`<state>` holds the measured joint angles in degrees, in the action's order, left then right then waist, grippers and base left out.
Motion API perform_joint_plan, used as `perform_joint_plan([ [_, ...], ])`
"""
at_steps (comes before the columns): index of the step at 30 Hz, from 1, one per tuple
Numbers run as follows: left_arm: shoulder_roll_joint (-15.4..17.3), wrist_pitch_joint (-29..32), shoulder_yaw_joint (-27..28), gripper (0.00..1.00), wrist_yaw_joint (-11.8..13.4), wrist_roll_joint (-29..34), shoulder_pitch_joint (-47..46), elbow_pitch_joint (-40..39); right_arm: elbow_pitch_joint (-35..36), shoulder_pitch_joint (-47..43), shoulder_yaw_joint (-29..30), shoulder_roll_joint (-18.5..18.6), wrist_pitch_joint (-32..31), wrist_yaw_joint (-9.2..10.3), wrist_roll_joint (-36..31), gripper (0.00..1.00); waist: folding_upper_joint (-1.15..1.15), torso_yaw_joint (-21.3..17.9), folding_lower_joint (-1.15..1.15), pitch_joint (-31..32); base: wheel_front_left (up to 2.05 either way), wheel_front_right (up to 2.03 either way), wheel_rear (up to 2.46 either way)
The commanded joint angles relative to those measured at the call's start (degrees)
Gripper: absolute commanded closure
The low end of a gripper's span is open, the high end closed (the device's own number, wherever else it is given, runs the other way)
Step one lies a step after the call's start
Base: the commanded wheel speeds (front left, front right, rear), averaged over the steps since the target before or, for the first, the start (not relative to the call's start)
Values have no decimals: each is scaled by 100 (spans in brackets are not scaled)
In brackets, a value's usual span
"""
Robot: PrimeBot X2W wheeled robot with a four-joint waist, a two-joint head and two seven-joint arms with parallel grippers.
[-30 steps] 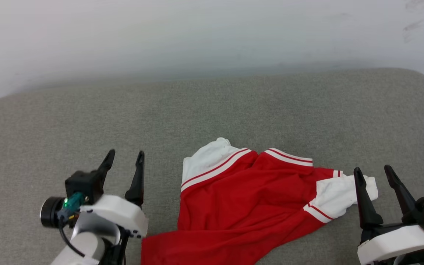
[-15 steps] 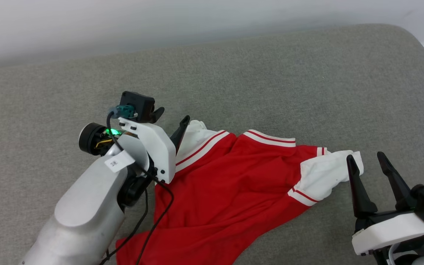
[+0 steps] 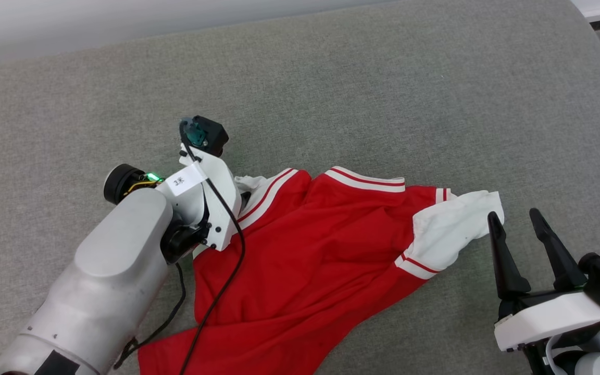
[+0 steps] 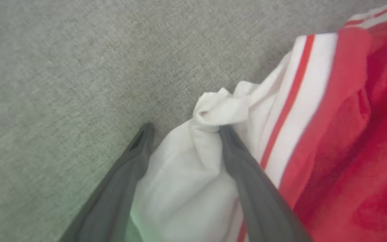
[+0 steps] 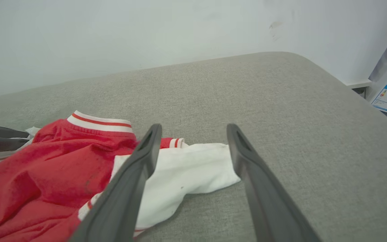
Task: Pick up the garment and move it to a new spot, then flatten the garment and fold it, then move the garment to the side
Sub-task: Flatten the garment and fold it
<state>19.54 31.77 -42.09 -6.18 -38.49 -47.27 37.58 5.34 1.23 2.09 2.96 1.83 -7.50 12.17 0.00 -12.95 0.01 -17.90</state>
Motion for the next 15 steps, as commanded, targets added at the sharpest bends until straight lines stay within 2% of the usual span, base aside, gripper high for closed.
perform_joint_plan([
  [1, 11, 338, -248, 0, -42, -19, 266, 315, -53, 87, 4, -11, 36, 2, 51, 0, 0, -2, -1, -9, 0, 0, 0],
  [2, -4, 494, -325, 39, -62, -64, 331, 408, -79, 101, -1, -11, 37, 2, 60, 0, 0, 1, -1, -2, 0, 0, 0],
  [3, -51, 543, -366, 83, -88, -124, 388, 451, -112, 108, -4, -12, 33, 2, 66, 0, 0, 9, -1, 13, 0, 0, 0],
  [4, -73, 528, -408, 100, -106, -125, 390, 465, -127, 117, -1, -12, 29, 2, 65, 0, 0, 22, -1, 26, 0, 0, 0],
  [9, -52, -198, -341, 100, -61, -30, 312, 450, -241, 97, 71, -11, -27, 2, 163, 0, 0, 147, -1, 183, 0, 0, 0],
  [15, 124, -1431, 68, 100, 377, 16, 470, 181, -455, 22, 313, -10, -134, 2, 368, 0, 0, 361, -1, 511, 0, 0, 0],
])
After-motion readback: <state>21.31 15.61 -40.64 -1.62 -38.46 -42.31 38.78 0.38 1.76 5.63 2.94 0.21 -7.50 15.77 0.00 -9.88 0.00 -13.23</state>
